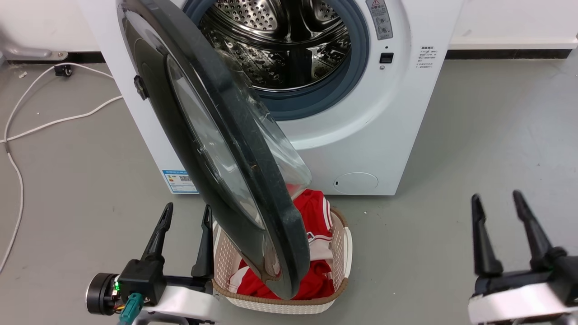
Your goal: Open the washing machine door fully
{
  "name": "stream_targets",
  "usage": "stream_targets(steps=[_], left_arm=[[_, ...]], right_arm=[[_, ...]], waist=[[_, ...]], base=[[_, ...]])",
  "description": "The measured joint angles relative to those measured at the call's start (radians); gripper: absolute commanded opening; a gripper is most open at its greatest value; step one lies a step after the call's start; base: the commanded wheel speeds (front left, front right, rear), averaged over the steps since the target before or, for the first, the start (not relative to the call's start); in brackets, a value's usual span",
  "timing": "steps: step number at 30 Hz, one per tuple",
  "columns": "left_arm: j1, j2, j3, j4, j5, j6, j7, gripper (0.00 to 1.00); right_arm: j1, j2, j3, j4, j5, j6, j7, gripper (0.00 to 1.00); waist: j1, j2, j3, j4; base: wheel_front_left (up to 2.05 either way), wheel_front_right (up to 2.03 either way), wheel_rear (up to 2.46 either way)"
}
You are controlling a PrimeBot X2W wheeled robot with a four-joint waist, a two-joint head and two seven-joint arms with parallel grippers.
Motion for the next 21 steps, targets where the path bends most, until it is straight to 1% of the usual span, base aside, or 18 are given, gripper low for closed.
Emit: stream_targets(steps=[2, 4, 11, 21], left_arm=[[-0.001, 0.0, -0.001, -0.001, 0.001, 0.0, 0.0, 1.0], [-0.001, 0.0, -0.001, -0.003, 0.002, -0.001, 0.0, 1.0], [-0.001, 0.0, -0.001, -0.005, 0.007, -0.004, 0.0, 1.0], [-0.004, 0.0, -0.008, -0.005, 0.007, -0.004, 0.0, 1.0]], right_arm=[[0.032, 0.005, 0.013, -0.002, -0.041, 0.0, 0.014, 1.0], [0.06, 0.007, 0.018, 0.016, -0.054, 0.0, 0.017, 1.0], [0.073, 0.008, 0.025, 0.118, -0.007, 0.0, -0.027, 1.0], [0.032, 0.008, 0.025, 0.144, -0.009, 0.0, -0.05, 1.0]], waist=[[0.0, 0.0, 0.001, 0.002], [0.0, 0.0, 0.003, 0.003], [0.0, 0.0, 0.011, -0.003], [0.0, 0.0, 0.024, -0.001]], base=[[0.0, 0.0, 0.0], [0.0, 0.0, 0.0], [0.0, 0.0, 0.0], [0.0, 0.0, 0.0]])
